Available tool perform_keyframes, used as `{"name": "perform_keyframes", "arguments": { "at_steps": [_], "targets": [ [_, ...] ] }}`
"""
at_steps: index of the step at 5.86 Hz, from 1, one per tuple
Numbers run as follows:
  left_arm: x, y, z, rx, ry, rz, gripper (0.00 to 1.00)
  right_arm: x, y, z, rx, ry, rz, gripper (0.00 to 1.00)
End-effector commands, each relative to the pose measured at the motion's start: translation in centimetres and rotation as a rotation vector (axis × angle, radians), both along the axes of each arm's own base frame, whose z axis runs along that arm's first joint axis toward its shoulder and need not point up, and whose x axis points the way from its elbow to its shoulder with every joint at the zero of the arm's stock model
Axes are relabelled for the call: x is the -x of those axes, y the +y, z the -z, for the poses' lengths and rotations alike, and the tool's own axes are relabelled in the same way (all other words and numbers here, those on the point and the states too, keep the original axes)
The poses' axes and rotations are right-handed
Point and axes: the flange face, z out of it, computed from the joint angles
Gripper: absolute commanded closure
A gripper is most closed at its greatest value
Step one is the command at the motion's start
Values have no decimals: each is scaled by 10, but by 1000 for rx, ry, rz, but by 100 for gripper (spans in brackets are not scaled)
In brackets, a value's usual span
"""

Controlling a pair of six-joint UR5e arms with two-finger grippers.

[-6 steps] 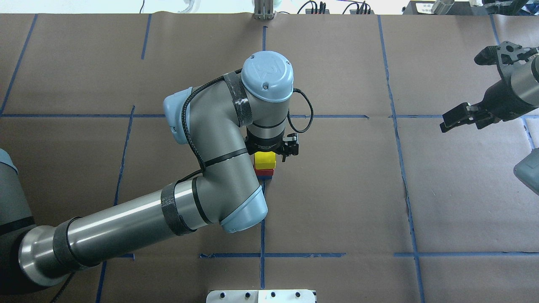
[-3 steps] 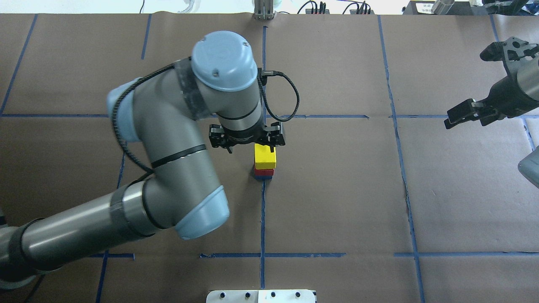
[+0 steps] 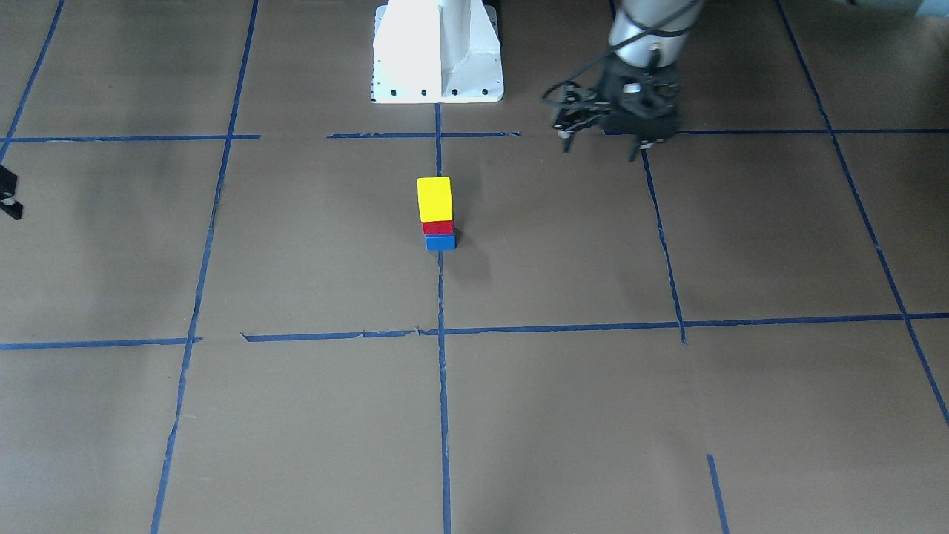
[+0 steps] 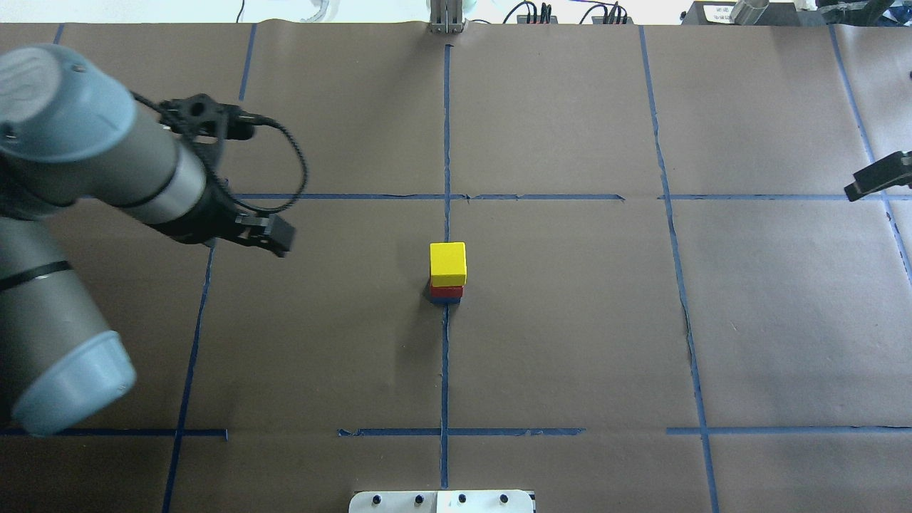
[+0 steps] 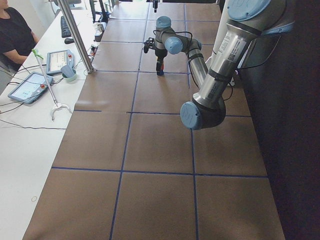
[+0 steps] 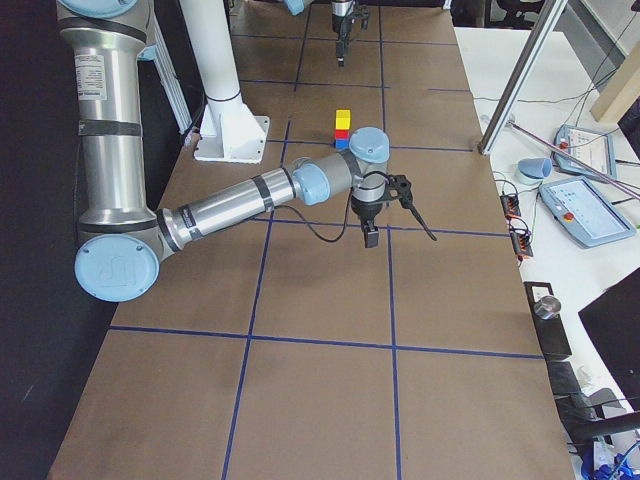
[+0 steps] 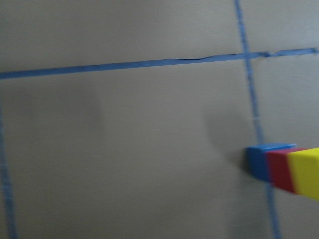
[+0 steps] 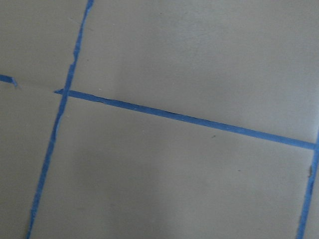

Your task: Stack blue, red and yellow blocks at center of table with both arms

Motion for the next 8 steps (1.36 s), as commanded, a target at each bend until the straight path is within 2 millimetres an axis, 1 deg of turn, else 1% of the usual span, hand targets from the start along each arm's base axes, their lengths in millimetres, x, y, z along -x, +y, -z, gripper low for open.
{"name": "perform_keyframes", "arguments": {
  "at_steps": [1, 2, 3, 4, 5, 6, 7, 8],
  "targets": [
    [135, -7, -107, -14, -36, -109, 0, -71, 11, -57, -34, 3, 65, 0],
    [199, -4, -161, -58, -71, -157, 0, -96, 13, -62, -33, 15, 86, 0],
    [255, -10, -205, -99, -109, -184, 0, -113, 19, -61, -39, 16, 75, 0],
    [310, -21, -248, -64, -97, -131, 0, -114, 30, -66, -30, 19, 76, 0],
    [321, -2, -296, -7, -51, -170, 0, -114, 41, -65, -28, 16, 77, 0],
    [324, 17, -339, 89, -48, -169, 0, -116, 49, -67, -25, 35, 76, 0],
    [327, 27, -348, 111, -48, -157, 0, -119, 52, -75, -11, 71, 74, 0],
    [334, 32, -344, 125, -17, -126, 0, -119, 55, -89, 21, 78, 76, 0]
  ]
}}
